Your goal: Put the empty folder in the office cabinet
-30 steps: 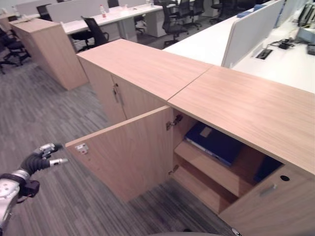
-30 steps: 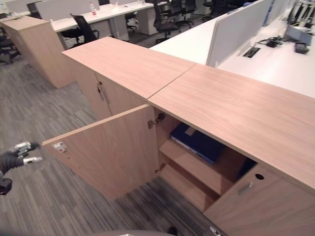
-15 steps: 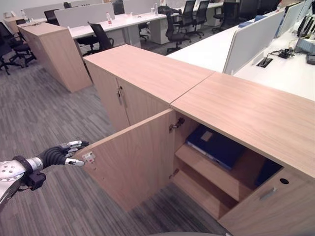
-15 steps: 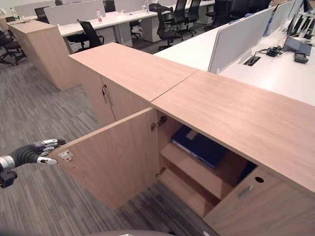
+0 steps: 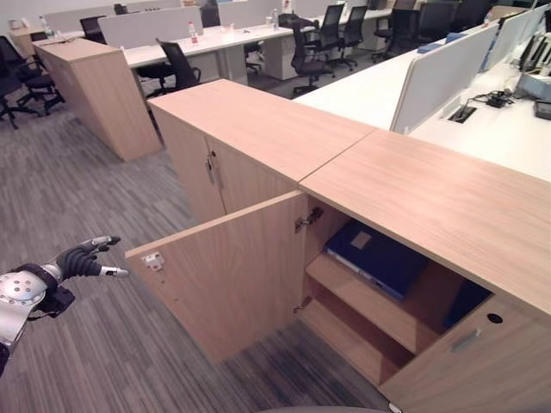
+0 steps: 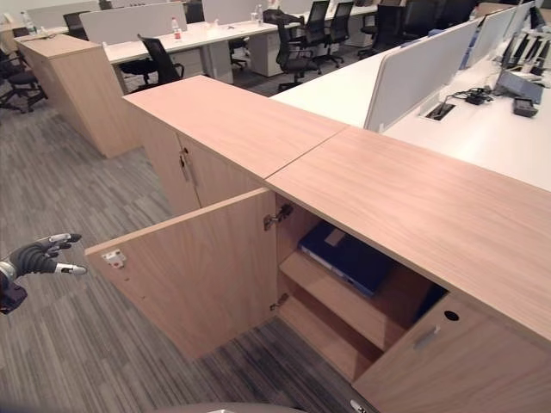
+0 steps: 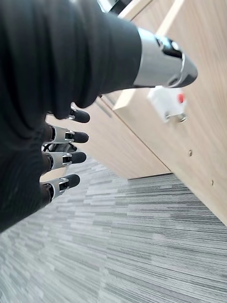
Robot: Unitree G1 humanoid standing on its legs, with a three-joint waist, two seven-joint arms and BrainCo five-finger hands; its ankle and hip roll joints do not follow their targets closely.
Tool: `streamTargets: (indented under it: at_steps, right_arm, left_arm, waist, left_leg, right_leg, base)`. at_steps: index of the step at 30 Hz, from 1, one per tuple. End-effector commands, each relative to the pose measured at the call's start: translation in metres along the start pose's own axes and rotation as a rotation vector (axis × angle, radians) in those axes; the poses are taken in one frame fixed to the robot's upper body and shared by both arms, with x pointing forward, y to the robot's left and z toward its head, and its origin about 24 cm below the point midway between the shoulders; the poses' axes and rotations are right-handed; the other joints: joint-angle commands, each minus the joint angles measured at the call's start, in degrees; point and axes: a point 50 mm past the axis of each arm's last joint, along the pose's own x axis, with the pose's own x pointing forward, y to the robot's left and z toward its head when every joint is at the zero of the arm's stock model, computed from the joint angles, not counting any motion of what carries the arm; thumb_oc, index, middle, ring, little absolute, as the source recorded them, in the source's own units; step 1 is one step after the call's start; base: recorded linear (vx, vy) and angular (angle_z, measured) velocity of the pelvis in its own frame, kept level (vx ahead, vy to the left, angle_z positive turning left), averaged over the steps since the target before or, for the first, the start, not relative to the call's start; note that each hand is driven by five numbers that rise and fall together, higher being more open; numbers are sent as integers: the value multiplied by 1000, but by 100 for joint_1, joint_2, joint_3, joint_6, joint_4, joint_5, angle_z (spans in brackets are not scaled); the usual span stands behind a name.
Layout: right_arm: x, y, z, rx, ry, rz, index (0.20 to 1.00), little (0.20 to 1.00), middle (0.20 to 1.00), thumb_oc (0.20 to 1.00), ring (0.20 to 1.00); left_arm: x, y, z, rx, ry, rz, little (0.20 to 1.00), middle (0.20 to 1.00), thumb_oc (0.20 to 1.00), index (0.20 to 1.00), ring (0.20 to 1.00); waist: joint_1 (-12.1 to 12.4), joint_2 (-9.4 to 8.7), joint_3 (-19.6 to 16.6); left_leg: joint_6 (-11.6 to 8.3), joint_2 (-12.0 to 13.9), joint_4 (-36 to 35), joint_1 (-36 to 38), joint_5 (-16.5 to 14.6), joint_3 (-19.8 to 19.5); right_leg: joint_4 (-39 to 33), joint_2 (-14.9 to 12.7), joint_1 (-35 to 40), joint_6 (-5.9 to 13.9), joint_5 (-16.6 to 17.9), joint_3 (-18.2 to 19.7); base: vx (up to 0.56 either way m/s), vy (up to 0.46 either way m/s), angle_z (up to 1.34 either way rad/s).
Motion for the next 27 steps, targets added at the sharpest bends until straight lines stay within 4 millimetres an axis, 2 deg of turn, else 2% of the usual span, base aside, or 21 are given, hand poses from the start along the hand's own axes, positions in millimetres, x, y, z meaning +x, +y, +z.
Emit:
streamTargets:
  at_steps: [1, 2, 4, 7, 11, 16, 17, 21, 23, 24, 26, 27]
  right_arm:
    - [1, 5, 9, -3, -18, -3, 1000, 1000, 1000, 1000, 1000]
    - [1, 5, 9, -3, -18, -3, 1000, 1000, 1000, 1000, 1000]
    - [1, 5, 8, -8, -14, -9, 1000, 1000, 1000, 1000, 1000]
    - [1, 6, 8, -11, -12, -11, 1000, 1000, 1000, 1000, 1000]
    - [2, 8, 9, -27, -12, -18, 1000, 1000, 1000, 1000, 1000]
    - [2, 10, 14, -40, -24, -17, 1000, 1000, 1000, 1000, 1000]
    - [2, 11, 15, -45, -28, -20, 1000, 1000, 1000, 1000, 1000]
    - [2, 10, 16, -54, -28, -25, 1000, 1000, 1000, 1000, 1000]
    - [2, 11, 17, -66, -28, -30, 1000, 1000, 1000, 1000, 1000]
    - [2, 11, 17, -66, -28, -30, 1000, 1000, 1000, 1000, 1000]
    - [3, 13, 19, -88, -23, -32, 1000, 1000, 1000, 1000, 1000]
    - [3, 13, 19, -87, -23, -32, 1000, 1000, 1000, 1000, 1000]
  left_arm:
    - [10, 17, 35, -45, -156, 134, 1000, 1000, 1000, 1000, 1000]
    - [10, 17, 35, -45, -156, 134, 1000, 1000, 1000, 1000, 1000]
    - [18, -2, 51, -130, -249, 102, 1000, 1000, 1000, 1000, 1000]
    - [21, -13, 60, -169, -297, 79, 1000, 1000, 1000, 1000, 1000]
    - [44, -43, 79, -185, -318, 25, 1000, 1000, 1000, 1000, 1000]
    - [58, -54, 76, -172, -244, 22, 1000, 1000, 1000, 1000, 1000]
    - [65, -63, 73, -187, -199, 23, 1000, 1000, 1000, 1000, 1000]
    - [71, -73, 75, -181, -179, 7, 1000, 1000, 1000, 1000, 1000]
    - [78, -91, 78, -143, -154, -40, 1000, 1000, 1000, 1000, 1000]
    - [78, -91, 78, -143, -154, -40, 1000, 1000, 1000, 1000, 1000]
    - [85, -119, 87, -98, -142, -113, 1000, 1000, 1000, 1000, 1000]
    - [85, -119, 87, -98, -142, -113, 1000, 1000, 1000, 1000, 1000]
  waist:
    - [-187, -102, -5]
    - [-184, -99, -4]
    - [-226, -115, -6]
    - [-248, -131, -6]
    - [-379, -144, -4]
    - [-430, -146, -11]
    - [-465, -151, -17]
    - [-488, -156, -23]
    - [-524, -159, -31]
    - [-524, -159, -30]
    - [-565, -165, -37]
    - [-561, -164, -36]
  left_leg:
    - [-137, -27, 16, -176, -103, 256]
    - [-137, -27, 16, -174, -104, 258]
    - [-135, -33, 16, -152, -122, 277]
    - [-134, -27, 16, -134, -139, 294]
    - [-127, -21, 16, -105, -173, 343]
    - [-119, -20, 16, -86, -188, 389]
    - [-114, -19, 16, -82, -192, 409]
    - [-108, -16, 16, -68, -201, 433]
    - [-103, -14, 16, -55, -216, 457]
    - [-103, -14, 16, -55, -216, 457]
    - [-94, -13, 16, -38, -235, 478]
    - [-94, -13, 16, -37, -235, 480]
  right_leg:
    - [40, -291, 502, 591, -695, -31]
    - [40, -290, 504, 591, -695, -29]
    - [40, -287, 514, 585, -691, 4]
    - [40, -284, 527, 583, -693, 18]
    - [40, -276, 532, 583, -696, 72]
    - [40, -257, 528, 582, -696, 132]
    - [40, -255, 530, 579, -688, 157]
    - [40, -254, 530, 578, -681, 185]
    - [40, -249, 532, 575, -686, 211]
    - [40, -249, 532, 575, -686, 211]
    - [40, -240, 533, 568, -694, 245]
    - [40, -240, 534, 568, -694, 246]
  base:
    - [-2, 4, -8]
    - [-2, 7, -6]
    - [7, 8, -5]
    - [8, 1, -4]
    - [0, 0, 0]
    - [0, 6, -5]
    - [-3, 4, -12]
    - [0, 5, -14]
    - [0, 0, 0]
    - [0, 0, 0]
    - [0, 0, 0]
    - [0, 0, 0]
